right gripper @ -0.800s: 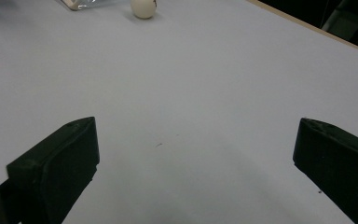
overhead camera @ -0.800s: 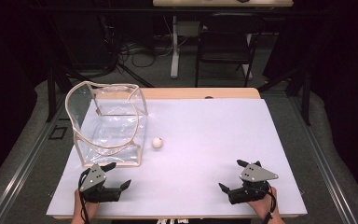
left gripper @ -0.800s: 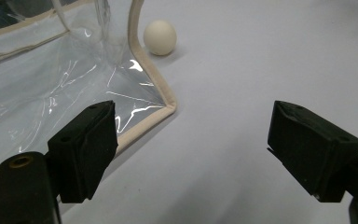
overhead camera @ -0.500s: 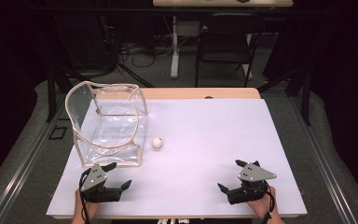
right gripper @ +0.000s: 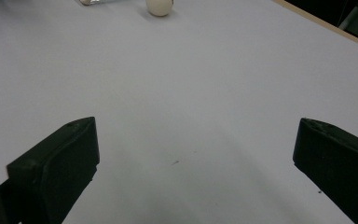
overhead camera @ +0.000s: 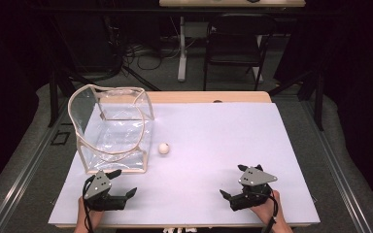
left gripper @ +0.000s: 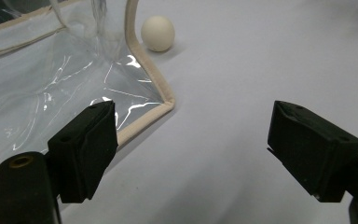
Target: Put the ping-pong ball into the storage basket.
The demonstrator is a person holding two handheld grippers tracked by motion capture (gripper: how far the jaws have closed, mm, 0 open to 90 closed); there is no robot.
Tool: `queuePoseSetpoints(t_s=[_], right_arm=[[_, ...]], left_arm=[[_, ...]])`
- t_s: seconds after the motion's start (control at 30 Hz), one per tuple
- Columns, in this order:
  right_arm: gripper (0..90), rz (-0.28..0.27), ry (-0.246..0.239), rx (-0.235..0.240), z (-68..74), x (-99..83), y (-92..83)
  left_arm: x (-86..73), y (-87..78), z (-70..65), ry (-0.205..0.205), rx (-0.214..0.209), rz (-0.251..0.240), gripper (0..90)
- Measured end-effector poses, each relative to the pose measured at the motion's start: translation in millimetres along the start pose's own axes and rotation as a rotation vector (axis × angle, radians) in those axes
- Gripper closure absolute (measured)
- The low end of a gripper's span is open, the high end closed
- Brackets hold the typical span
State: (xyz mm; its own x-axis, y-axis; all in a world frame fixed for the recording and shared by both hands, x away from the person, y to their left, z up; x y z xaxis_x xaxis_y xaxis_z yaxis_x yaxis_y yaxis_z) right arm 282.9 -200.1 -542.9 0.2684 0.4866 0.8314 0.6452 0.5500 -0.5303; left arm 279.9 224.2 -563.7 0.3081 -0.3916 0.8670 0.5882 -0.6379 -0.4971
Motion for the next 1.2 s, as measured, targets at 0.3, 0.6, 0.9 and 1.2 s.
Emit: queuePoseSetpoints(t_s=[0.3,0.6,0.9,1.2], right_arm=[[0.0,0.014,0.005,0.019,-0.8,7.8,8.6],[0.0,0.027,0.007,0.033,-4.6,15.4,19.4],[0.0,0.033,0.002,0.048,-5.5,22.9,29.6],[0.0,0.040,-0.014,0.072,-2.6,32.3,43.5]], left_arm=[[-0.2,0.2,-0.1,0.004,0.002,0.002,16.3],[-0.4,0.5,0.1,0.002,0.005,0.002,16.3],[-0.5,0.4,-0.3,0.006,0.003,0.003,16.3],[-0.9,-0.2,0.0,0.006,0.004,0.004,16.3]])
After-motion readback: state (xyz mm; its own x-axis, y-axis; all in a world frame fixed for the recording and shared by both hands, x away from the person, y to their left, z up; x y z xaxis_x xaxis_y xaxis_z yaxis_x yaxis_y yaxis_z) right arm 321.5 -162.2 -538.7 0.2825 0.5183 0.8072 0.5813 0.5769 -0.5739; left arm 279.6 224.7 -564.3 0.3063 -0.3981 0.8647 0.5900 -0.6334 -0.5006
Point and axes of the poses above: each handheld gripper's, and its own axes: y roughly forward along the jaws, x roughly out of its top, z roughly to its left, the point moved 3 cm from there along y, roughly forward along the jaws, and after that the axes turned 2 degrees about -x, right-handed, at the moved point
